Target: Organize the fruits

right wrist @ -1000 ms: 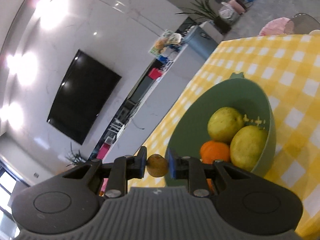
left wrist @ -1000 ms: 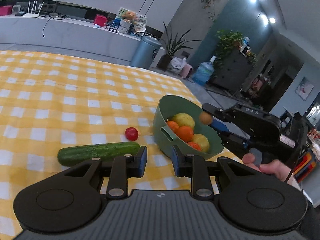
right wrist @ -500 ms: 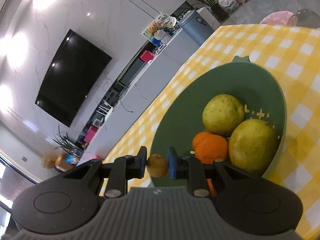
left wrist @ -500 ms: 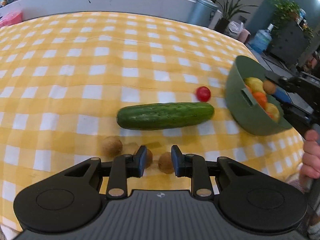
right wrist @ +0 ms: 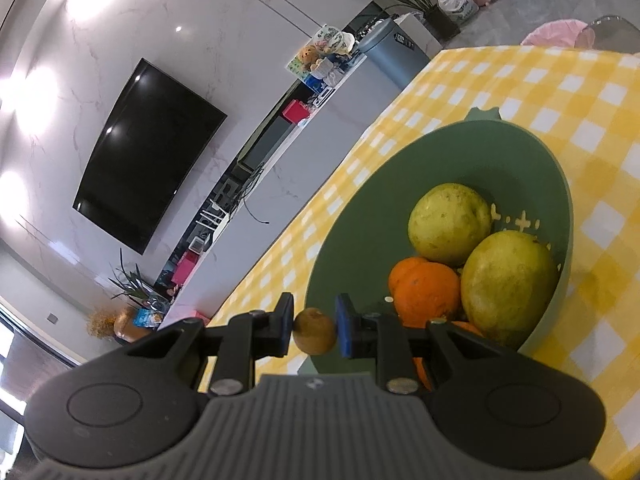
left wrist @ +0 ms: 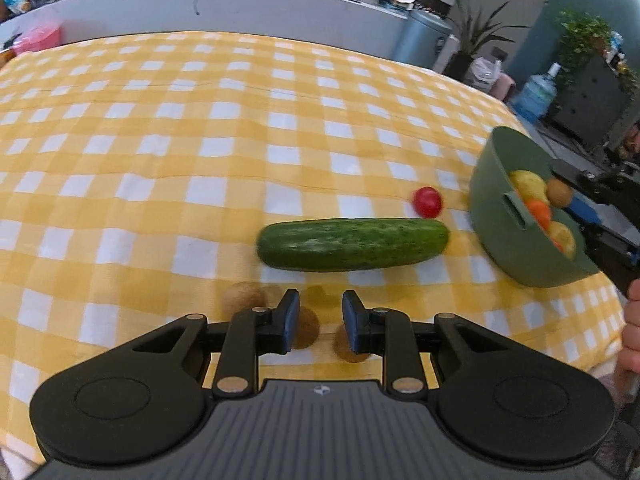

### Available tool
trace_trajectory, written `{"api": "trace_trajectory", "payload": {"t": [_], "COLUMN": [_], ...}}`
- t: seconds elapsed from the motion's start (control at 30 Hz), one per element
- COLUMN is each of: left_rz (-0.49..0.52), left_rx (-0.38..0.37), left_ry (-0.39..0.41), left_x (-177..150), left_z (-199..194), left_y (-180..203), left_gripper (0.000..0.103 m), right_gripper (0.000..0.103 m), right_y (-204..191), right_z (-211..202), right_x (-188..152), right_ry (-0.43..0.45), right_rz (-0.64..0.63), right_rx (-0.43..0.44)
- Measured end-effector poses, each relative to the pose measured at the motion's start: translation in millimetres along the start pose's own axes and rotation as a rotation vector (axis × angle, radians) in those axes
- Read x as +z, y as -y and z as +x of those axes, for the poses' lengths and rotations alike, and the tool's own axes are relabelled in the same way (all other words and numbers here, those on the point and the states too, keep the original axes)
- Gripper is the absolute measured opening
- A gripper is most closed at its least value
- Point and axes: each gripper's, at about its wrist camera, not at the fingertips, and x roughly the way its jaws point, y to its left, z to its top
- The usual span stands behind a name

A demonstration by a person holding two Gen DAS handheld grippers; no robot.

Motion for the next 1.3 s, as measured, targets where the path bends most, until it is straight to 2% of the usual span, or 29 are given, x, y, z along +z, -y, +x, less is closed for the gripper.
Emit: {"api": "trace_trajectory", "payload": {"t": [0.2,0.23,0.33,0.43,0.53,0.67,0.83,0.93,1.17,1.3], "left_rz": [-0.026,-0.029,-0.047,-0.032,0.013,-0.003,-0.051,-0.077,-0.072,-0.09], "left_rx": [0.1,0.128,0.102,0.12,0.149,0.085,0.019,-0.082,-0.314,-0.413], "left_ry": [-0.065,-0.073,-0.086,-0.067,-0.057,-0.045,0.032,0.088,0.109,0.099], "left_x": [-2,-3,-6,-9,-12,-11,-5,3,28,40], "left_z": [3,6,11,14,13,5,-19,-32,-32,-21], "left_y": [-5,-6,-7,0,10,9,1,0,28,45], "left_gripper": [0.03,0.037,0.036,0.03,0.029,0.029,0.029,0.029,0.029,0.029], "right_gripper": [0.019,0.019,0.019,0.019,0.019,0.019,0.019,0.019,0.019,0.019], "right_y": [0,0,0,0,0,1,4,4,-1,-2], "right_z": [0,0,0,0,-1,-1,-4,-6,-4,4], "right_x": [0,0,0,0,0,1,2,4,12,16], "right_ry": [-0.002,-0.002,-0.002,-0.002,-0.001,0.008,0.017,0.025,0.025,0.014], "right_rz": [0.005,0.005,0.002,0.002,0.005,0.01,0.025,0.037,0.031,0.026], "right_rx": [0.004,0.005,0.006,0.006,0.005,0.005,0.011,0.016,0.025,0.023]}}
